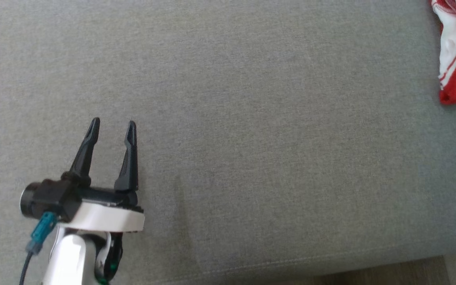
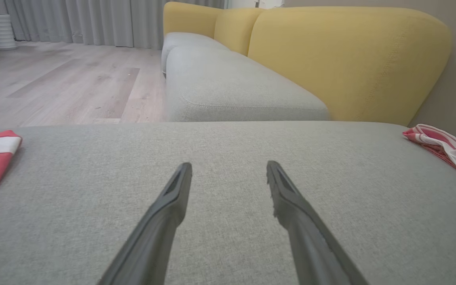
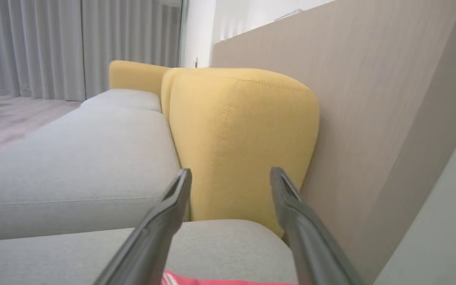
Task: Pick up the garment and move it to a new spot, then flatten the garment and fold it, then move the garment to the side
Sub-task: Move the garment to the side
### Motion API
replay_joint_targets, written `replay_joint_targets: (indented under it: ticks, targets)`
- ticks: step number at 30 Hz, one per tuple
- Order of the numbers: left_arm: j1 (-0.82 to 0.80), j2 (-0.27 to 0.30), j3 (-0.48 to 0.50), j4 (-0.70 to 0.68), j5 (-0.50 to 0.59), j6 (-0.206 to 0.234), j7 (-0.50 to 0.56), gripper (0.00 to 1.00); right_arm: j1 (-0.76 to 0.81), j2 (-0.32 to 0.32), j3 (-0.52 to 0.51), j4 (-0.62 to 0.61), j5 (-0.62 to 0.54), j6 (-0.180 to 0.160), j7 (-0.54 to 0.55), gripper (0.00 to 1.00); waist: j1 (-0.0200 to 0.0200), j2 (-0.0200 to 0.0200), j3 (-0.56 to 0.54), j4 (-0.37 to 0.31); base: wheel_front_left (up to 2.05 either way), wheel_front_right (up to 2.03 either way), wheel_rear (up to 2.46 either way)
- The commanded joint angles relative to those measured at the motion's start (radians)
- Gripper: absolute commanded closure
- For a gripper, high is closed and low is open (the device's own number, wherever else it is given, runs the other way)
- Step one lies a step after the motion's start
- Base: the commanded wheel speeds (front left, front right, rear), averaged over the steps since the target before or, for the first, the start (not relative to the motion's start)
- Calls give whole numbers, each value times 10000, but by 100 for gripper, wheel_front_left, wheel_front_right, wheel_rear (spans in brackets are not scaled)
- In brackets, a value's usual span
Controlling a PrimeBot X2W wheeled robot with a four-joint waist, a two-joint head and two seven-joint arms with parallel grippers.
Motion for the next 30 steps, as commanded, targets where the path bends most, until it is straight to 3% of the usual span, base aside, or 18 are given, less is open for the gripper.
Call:
replay_joint_targets:
  ticks: [1,8,13,21,30]
  targets:
    - [-428,-3,326,-251,-45,50,-57,0,230,54,377,-938,262,-7,120,0,1,-1,-7,61,0,0,0]
    - [-838,-30,507,-38,-104,12,-57,0,2979,977,1113,-4557,1127,-7,948,0,1,-1,-223,395,0,0,0]
    - [-779,-46,602,207,-260,41,-57,0,4841,1620,1802,-5821,1340,-7,1174,0,1,-1,-707,716,0,0,0]
    - [-362,-52,472,663,-497,164,-57,0,6691,2172,2676,-5708,1428,-7,385,0,1,-1,-1674,1062,0,0,0]
    - [364,-54,572,1192,-391,263,-57,0,7825,2493,3002,-4711,1242,-7,-366,0,1,-1,-2543,896,0,0,0]
